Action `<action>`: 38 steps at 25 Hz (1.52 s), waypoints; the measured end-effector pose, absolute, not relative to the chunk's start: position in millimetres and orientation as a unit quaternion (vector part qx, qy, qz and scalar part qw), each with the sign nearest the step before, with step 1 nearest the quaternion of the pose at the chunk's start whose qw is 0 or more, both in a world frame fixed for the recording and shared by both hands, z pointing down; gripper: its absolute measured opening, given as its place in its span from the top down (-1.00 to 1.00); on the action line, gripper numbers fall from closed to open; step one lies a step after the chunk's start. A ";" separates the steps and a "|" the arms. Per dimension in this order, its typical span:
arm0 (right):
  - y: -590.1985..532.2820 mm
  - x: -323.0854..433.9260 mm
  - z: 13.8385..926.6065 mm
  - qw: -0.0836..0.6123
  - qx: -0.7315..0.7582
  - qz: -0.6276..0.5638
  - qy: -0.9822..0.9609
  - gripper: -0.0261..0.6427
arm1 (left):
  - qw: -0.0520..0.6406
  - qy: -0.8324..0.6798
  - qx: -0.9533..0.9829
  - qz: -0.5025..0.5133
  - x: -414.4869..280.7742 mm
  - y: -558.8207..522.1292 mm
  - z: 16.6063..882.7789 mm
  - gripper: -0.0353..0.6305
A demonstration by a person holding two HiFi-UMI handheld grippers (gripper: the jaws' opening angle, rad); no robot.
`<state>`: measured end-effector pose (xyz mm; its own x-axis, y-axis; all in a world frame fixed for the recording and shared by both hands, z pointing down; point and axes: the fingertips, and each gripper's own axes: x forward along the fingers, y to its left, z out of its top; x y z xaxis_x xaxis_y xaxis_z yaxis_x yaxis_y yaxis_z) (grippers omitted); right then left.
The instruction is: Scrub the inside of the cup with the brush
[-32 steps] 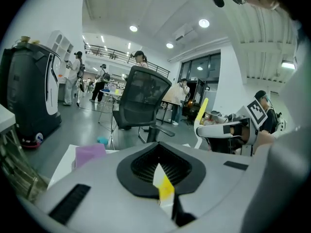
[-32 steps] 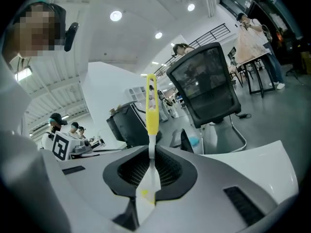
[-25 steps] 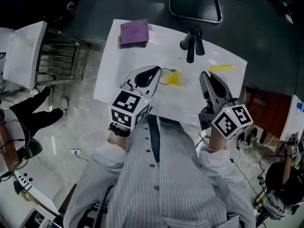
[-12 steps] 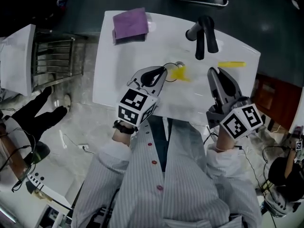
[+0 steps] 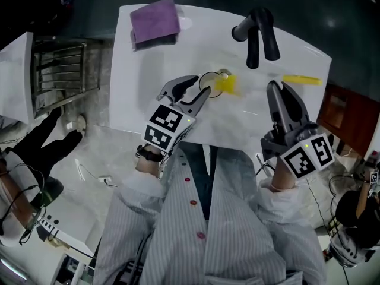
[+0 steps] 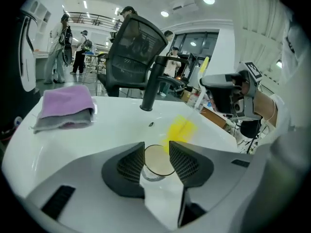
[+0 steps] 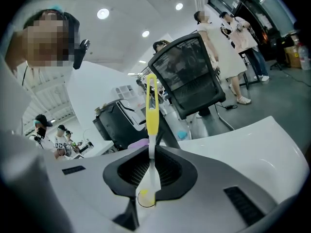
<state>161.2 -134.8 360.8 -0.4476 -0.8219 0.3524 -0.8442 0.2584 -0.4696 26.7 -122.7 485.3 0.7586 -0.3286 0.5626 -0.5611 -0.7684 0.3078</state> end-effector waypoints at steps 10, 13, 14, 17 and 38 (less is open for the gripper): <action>-131.8 165.8 358.6 0.010 0.533 0.302 -0.790 0.75 | 0.192 -0.179 0.909 0.324 42.8 -104.1 518.7 -0.10; -129.9 167.1 360.9 0.010 0.533 0.303 -0.790 0.75 | 0.179 -0.164 0.905 0.349 45.9 -98.0 534.0 -0.15; -129.9 167.5 361.5 0.010 0.533 0.303 -0.790 0.75 | 0.175 -0.159 0.904 0.356 47.2 -97.4 537.5 -0.16; -129.4 168.6 364.3 0.011 0.532 0.305 -0.790 0.75 | 0.163 -0.145 0.901 0.375 50.6 -96.7 547.1 -0.18; -130.0 154.4 359.8 -0.002 0.513 0.290 -0.808 0.75 | 0.076 -0.106 0.906 0.403 74.6 -102.0 568.8 -0.26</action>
<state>154.4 -130.0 359.8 -0.4732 -0.8304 0.2942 -0.8282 0.3054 -0.4698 74.6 -102.0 568.8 0.6534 -0.1304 0.7457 -0.2534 -0.9659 0.0532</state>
